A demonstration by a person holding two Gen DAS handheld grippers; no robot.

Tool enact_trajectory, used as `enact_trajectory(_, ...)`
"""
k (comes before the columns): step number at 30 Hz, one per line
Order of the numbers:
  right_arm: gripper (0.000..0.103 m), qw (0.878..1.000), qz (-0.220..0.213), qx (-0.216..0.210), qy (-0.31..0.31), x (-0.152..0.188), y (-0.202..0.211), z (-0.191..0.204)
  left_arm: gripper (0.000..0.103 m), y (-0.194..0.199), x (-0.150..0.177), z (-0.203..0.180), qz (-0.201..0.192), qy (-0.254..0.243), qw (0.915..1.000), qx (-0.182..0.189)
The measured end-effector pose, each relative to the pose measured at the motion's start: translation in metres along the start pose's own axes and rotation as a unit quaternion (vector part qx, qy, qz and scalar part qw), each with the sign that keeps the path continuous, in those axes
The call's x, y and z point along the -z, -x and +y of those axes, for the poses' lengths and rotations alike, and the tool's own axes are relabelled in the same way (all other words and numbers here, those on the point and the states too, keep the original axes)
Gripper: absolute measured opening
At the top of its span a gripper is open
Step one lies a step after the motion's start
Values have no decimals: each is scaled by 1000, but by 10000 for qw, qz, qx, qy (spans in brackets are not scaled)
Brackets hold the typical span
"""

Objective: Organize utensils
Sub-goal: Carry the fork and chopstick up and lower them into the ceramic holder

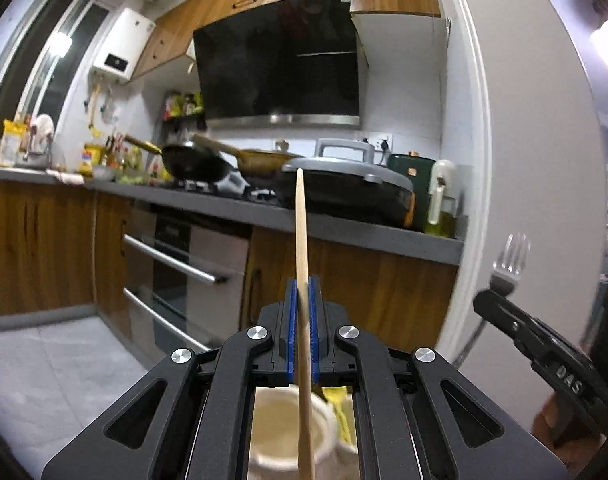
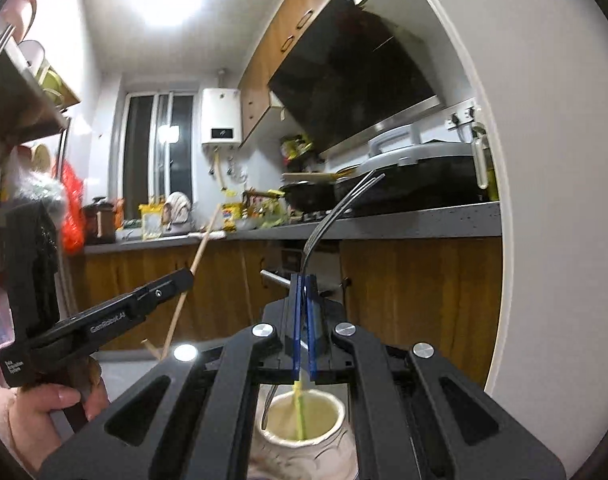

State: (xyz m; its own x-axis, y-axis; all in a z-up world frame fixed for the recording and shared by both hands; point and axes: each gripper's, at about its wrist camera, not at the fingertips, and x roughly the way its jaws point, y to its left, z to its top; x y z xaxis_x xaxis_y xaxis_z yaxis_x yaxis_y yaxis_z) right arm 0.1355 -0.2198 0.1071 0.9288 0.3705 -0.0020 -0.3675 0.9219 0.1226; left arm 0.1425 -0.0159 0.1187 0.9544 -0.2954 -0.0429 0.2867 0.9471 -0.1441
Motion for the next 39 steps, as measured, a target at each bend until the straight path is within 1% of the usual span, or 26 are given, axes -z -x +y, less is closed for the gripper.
enact_trajectory(2, 2, 9998, 211, -23, -67, 8, -10, -4, 6, -11, 2, -2, -57, -170, 9996, -225)
enact_trajectory(5, 2, 9991, 418, -2, -34, 14, -19, -4, 6, -26, 9, -3, -29, -411, 9980, -473)
enact_trajectory(7, 2, 9985, 552, -1, -28, 16, -23, -3, 6, -30, 13, -2, 21, -472, 9976, -497)
enact_trajectory(9, 2, 9983, 588, 29, -10, 20, -23, -4, 6, -31, 16, 1, 48, -460, 9977, -497)
enact_trajectory(12, 2, 9980, 629, 66, -34, 22, -27, -6, 6, -27, 19, 5, 51, -367, 9981, -495)
enact_trajectory(15, 2, 9968, 792, 47, 17, 27, -33, -6, 6, -21, 21, 7, 60, -347, 9984, -444)
enact_trajectory(17, 2, 9955, 942, 40, 68, 32, -38, -4, 11, -16, 24, 5, 71, -409, 9980, -468)
enact_trajectory(19, 2, 9939, 1095, 34, 122, 37, -43, -3, 21, -10, 27, 3, 69, -469, 9978, -471)
enact_trajectory(23, 2, 9895, 1427, 15, 241, 48, -52, -1, 27, 8, 28, 2, 118, -472, 9979, -439)
enact_trajectory(24, 2, 9886, 1484, 19, 261, 50, -54, -1, 33, 13, 29, 1, 166, -458, 9978, -457)
enact_trajectory(25, 2, 9872, 1572, 26, 283, 53, -56, 1, 43, 17, 31, 1, 218, -444, 9976, -491)
enact_trajectory(27, 2, 9849, 1709, 36, 265, 57, -60, 1, 55, 26, 34, 3, 312, -337, 9975, -531)
enact_trajectory(31, 2, 9820, 1888, -15, 93, 62, -66, -3, 56, 38, 42, 15, 459, 50, 9972, -589)
enact_trajectory(34, 2, 9806, 1955, 35, 151, 65, -68, -1, 56, 45, 45, 26, 498, 310, 9964, -605)
enact_trajectory(36, 2, 9797, 1990, 78, 210, 67, -69, 1, 56, 50, 47, 31, 509, 374, 9958, -663)
enact_trajectory(39, 2, 9794, 1994, 131, 274, 67, -70, 2, 63, 54, 51, 37, 565, 459, 9948, -718)
